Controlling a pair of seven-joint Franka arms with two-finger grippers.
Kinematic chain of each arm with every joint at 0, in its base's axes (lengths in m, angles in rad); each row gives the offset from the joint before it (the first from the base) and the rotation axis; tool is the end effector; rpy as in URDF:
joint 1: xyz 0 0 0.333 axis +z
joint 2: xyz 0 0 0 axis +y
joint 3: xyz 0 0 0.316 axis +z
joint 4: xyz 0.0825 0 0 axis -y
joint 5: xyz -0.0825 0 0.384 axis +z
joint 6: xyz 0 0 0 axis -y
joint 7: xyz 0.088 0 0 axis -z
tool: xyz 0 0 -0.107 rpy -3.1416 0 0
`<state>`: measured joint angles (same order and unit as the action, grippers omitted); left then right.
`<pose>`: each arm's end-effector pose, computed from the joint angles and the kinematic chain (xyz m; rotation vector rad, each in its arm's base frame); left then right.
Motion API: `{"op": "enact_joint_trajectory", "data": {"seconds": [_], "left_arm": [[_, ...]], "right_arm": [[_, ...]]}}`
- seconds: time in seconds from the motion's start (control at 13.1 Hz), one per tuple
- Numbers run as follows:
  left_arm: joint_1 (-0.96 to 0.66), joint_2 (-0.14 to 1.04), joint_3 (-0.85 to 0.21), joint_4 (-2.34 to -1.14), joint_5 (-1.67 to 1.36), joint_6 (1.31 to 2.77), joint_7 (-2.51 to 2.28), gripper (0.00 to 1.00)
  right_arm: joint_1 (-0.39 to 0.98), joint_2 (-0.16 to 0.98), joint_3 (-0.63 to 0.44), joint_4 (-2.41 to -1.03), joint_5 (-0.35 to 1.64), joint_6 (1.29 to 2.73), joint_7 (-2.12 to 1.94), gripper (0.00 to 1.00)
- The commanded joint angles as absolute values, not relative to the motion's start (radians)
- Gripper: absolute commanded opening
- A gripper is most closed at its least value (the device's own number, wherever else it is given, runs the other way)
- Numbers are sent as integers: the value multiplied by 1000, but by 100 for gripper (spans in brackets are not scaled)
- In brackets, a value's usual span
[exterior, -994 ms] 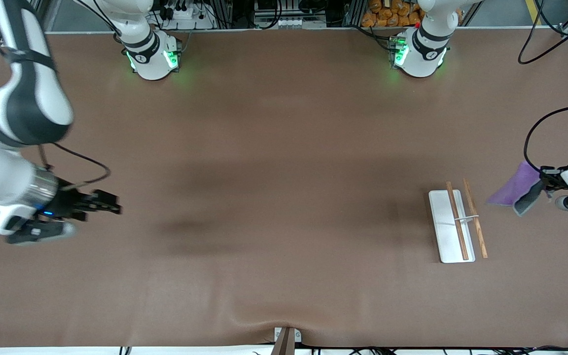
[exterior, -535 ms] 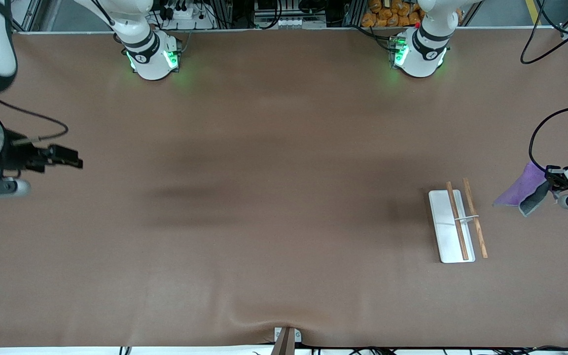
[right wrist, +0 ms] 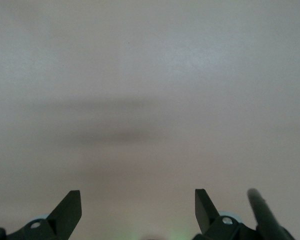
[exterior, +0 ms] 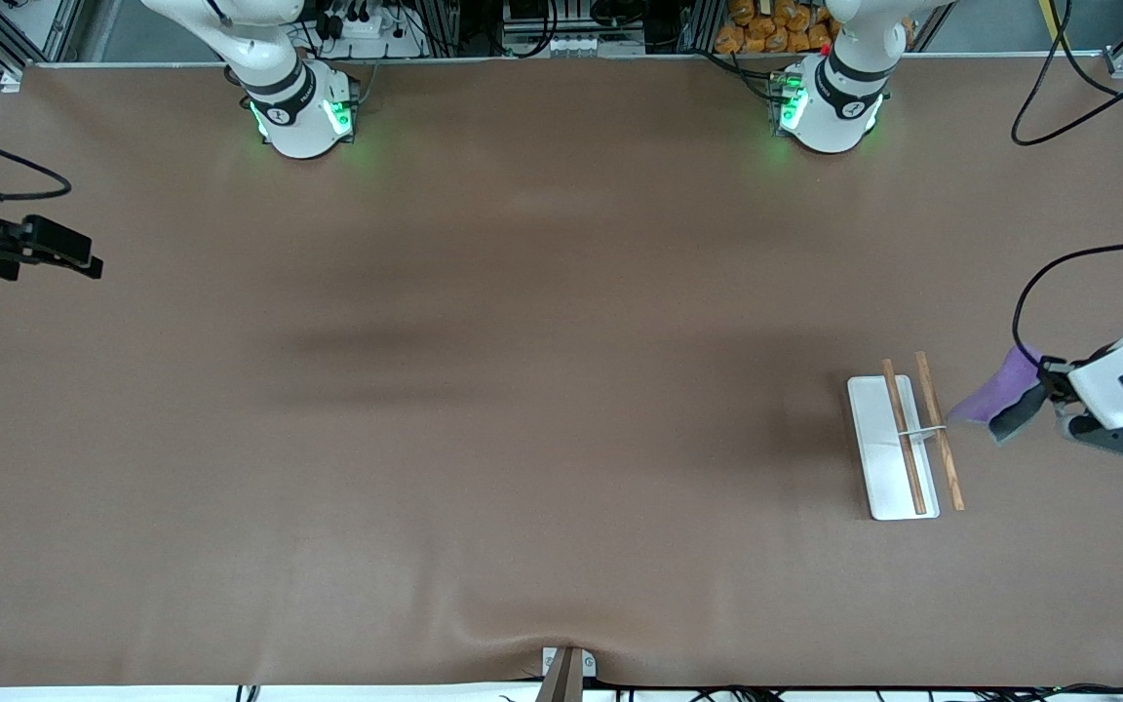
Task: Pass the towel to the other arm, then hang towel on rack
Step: 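Carry the towel with the left gripper while the right gripper retracts, then lower the towel with the left gripper between the wooden dowels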
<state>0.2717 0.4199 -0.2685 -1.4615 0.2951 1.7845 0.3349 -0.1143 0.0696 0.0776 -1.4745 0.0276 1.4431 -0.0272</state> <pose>0.6707 0.0543 0.4433 -2.9209 0.5745 0.1628 0.5623 -0.0191 0.6201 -3.1016 0.0113 0.1547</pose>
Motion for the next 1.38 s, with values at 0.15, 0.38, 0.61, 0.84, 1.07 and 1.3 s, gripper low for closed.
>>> {"op": "enact_joint_trajectory", "data": {"seconds": [0.15,0.38,0.61,0.84,1.07,1.3], "left_arm": [[212,442,-273,-1439,324,1813,313,0],[170,457,-275,-1439,325,1813,204,0],[172,485,-268,-1440,328,1816,190,0],[172,508,-268,-1445,354,1836,138,0],[172,515,-268,-1453,397,1838,103,0],[195,503,-268,-1453,399,1821,123,0]], "right_arm": [[-81,28,69,-1520,31,1444,133,100],[-74,29,63,-1516,22,1448,123,100],[-75,31,34,-1514,15,1453,10,100],[-75,26,15,-1516,17,1453,-25,100],[-75,21,15,-1519,17,1453,-29,100],[-77,21,14,-1516,12,1453,-72,100]]}}
